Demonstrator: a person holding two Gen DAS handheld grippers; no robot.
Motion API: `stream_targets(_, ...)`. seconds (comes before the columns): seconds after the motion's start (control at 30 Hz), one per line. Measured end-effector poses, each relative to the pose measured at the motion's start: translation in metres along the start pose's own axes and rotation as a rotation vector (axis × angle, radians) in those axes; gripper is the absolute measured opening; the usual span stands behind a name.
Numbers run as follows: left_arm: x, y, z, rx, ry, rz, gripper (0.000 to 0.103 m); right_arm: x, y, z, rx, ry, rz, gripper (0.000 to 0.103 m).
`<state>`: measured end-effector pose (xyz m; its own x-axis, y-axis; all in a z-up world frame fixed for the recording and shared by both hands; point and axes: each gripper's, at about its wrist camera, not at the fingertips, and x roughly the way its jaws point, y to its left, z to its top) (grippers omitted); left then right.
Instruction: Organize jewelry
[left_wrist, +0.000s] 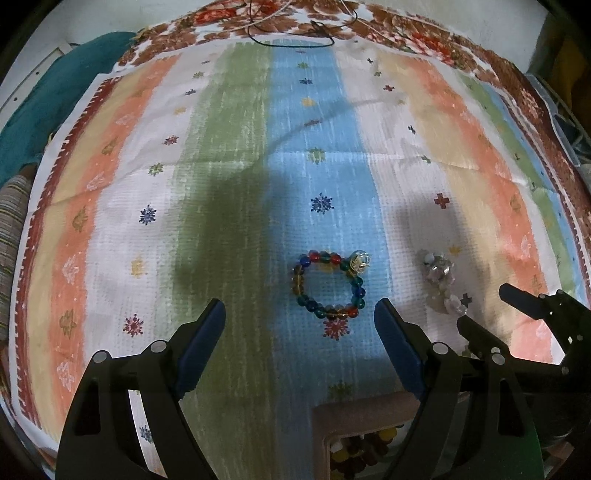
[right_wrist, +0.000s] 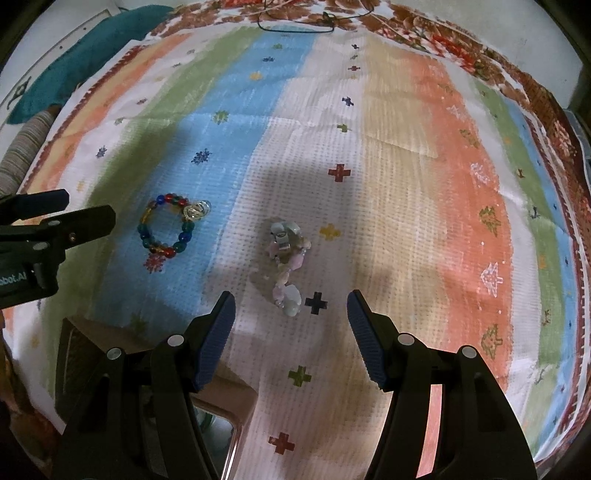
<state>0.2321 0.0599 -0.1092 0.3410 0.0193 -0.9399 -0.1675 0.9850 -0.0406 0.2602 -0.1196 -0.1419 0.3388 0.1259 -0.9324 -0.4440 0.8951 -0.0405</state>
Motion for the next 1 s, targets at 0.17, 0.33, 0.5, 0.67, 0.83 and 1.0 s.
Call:
stream_targets(0.17, 0.009, 0.000, 0.002, 0.008, 0.018, 0.008, 0.081, 0.006, 0.000, 0.002, 0.001, 0.012, 0.004, 0.063)
stream_targets(0.33, 0.019, 0.000, 0.005, 0.017, 0.038, 0.018, 0.077, 0.012, 0.003, 0.005, -0.011, 0.022, 0.003, 0.063)
stream_targets(0.5, 0.032, 0.002, 0.007, 0.023, 0.061, 0.034, 0.071, 0.019, 0.003, 0.006, -0.011, 0.036, 0.003, 0.058)
stream_targets(0.67, 0.042, 0.006, 0.010, 0.031, 0.082, 0.047, 0.067, 0.027, -0.001, 0.005, 0.011, 0.058, 0.013, 0.051)
stream_targets(0.83, 0.054, 0.010, 0.014, 0.020, 0.103, 0.045, 0.065, 0.031, -0.002, 0.004, 0.013, 0.068, 0.019, 0.039)
stream_targets(1.0, 0.061, 0.007, 0.015, 0.035, 0.115, 0.031, 0.063, 0.034, -0.004, 0.004, 0.016, 0.074, 0.041, 0.024)
